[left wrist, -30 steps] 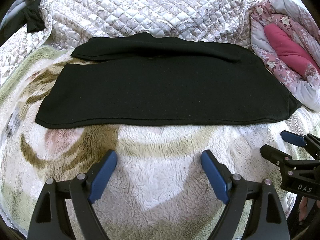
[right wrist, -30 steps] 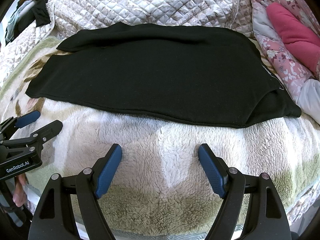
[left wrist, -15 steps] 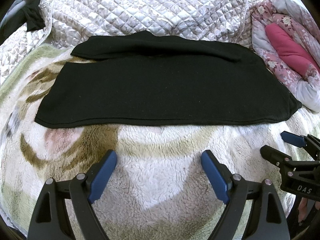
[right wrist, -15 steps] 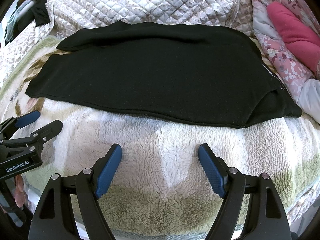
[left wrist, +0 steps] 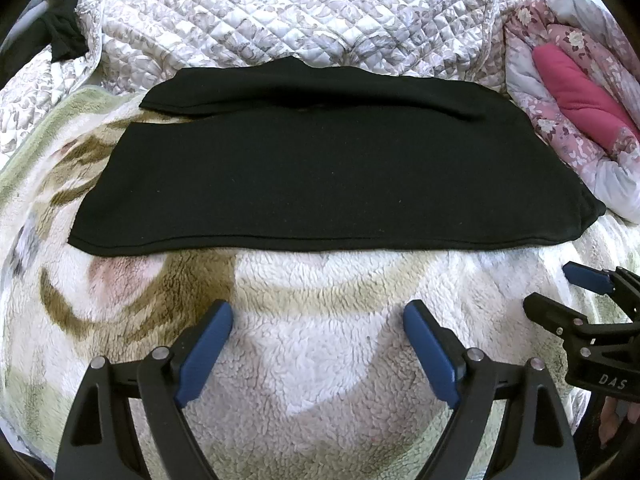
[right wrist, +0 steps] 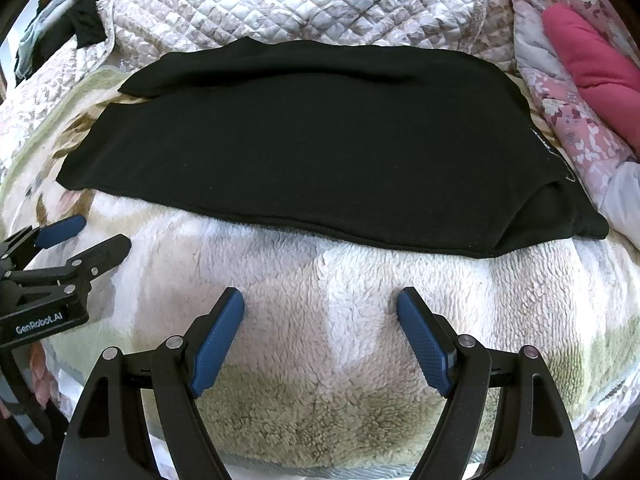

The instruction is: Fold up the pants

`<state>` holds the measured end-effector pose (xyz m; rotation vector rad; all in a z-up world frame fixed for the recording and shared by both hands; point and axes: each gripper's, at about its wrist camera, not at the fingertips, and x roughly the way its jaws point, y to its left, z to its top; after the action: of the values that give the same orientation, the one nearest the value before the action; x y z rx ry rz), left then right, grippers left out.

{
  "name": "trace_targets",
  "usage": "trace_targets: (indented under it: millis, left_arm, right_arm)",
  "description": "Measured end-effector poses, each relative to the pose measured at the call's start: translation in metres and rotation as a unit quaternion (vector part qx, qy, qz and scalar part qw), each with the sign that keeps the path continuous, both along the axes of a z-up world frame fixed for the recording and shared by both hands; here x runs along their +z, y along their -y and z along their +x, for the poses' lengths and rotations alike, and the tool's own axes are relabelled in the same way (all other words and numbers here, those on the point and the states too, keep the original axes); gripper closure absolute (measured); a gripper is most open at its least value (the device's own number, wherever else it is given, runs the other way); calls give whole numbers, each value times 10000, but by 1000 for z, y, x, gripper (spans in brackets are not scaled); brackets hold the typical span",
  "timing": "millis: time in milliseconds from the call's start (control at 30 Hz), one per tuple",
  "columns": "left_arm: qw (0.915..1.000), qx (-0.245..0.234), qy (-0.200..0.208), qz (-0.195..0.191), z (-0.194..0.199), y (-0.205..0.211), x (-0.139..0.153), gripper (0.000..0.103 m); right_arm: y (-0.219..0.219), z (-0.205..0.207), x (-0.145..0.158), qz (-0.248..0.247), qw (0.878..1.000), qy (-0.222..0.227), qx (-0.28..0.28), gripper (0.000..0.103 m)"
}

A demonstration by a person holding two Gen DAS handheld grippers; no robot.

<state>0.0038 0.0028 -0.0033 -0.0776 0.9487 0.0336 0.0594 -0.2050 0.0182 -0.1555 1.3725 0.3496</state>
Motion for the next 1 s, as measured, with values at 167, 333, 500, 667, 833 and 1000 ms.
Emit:
trace_targets:
  millis: [167, 333, 500, 667, 833, 1000]
  left_arm:
    - [10000, -18, -32, 68, 0, 1, 0, 14]
    - [9998, -41, -96, -193, 3, -7, 6, 15]
    - [9995, 13, -23, -318, 2, -13, 11, 18]
    - [9986, 231, 170, -443, 1, -32, 19, 19]
    - [9918, 849, 150, -945, 4, -79, 16, 19]
    - [9791, 1244, 146, -1606, 6, -117, 5, 22]
  right_arm:
    - [8, -1, 5, 243, 9997, 13, -54, 24]
    - [30, 3, 18, 463, 9977, 8, -501, 25]
    - [55, 13, 23, 417, 9953, 118, -864, 25]
    - [81, 22, 20, 457, 9898, 72, -1348, 25]
    - [105, 37, 10, 881, 9769, -168, -1939, 25]
    - [112, 56, 4, 1167, 9688, -126, -2182, 25]
